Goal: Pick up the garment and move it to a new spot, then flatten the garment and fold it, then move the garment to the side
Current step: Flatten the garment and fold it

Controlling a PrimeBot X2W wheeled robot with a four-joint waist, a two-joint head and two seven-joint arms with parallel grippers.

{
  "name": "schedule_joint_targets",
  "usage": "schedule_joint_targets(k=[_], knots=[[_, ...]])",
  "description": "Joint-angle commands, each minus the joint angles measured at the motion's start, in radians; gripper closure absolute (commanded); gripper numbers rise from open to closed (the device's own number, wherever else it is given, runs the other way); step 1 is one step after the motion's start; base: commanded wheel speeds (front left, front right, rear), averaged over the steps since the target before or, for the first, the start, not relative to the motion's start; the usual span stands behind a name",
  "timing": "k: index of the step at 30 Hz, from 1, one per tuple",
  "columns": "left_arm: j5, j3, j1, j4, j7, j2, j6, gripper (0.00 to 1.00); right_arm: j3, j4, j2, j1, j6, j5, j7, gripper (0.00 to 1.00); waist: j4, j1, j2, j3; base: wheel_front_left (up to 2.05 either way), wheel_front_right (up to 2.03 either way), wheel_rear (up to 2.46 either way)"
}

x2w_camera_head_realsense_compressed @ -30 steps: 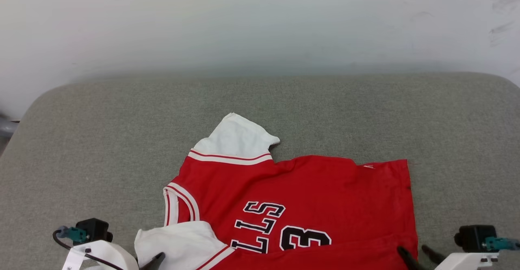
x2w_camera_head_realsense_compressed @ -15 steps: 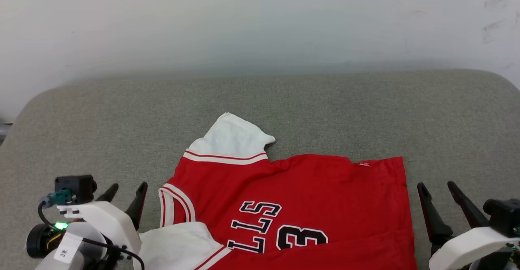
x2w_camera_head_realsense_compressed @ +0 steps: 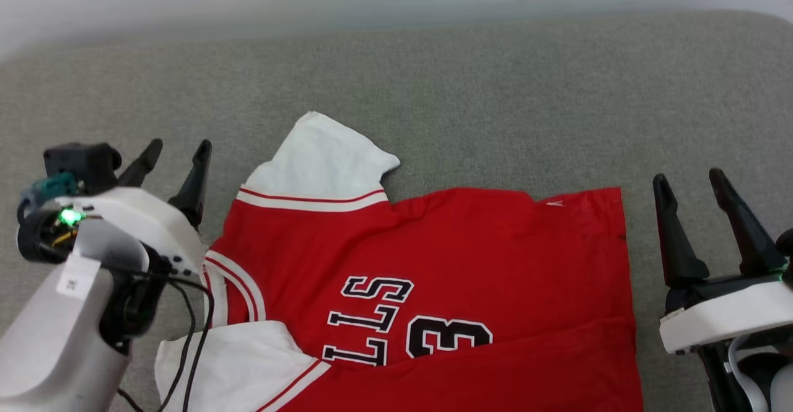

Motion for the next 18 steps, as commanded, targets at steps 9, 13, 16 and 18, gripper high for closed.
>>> schedule_joint_targets(k=[9, 13, 16, 18], knots=[[-0.110, -0.067, -0.264, 0.126, 0.326, 0.032, -0.171, 0.00, 0.033, 0.014, 0.021, -0.088, -0.001, 0.004, -0.036, 0.00, -0.108, -0.0001, 0.0000, 0.155, 0.00, 0.00, 0.00], [-0.157, -0.094, -0.363, 0.171, 0.519, 0.066, -0.197, 0.00, 0.050, 0.037, 0.025, -0.107, -0.001, 0.018, -0.062, 0.00, -0.148, -0.0001, 0.0000, 0.190, 0.00, 0.00, 0.00], [-0.175, -0.102, -0.427, 0.194, 0.620, 0.087, -0.199, 0.00, 0.061, 0.054, 0.026, -0.118, -0.001, 0.030, -0.080, 0.00, -0.179, -0.0001, 0.0000, 0.219, 0.00, 0.00, 0.00], [-0.176, -0.108, -0.462, 0.209, 0.670, 0.098, -0.195, 0.00, 0.068, 0.072, 0.026, -0.123, -0.001, 0.045, -0.091, 0.00, -0.199, -0.0001, 0.0000, 0.238, 0.00, 0.00, 0.00]])
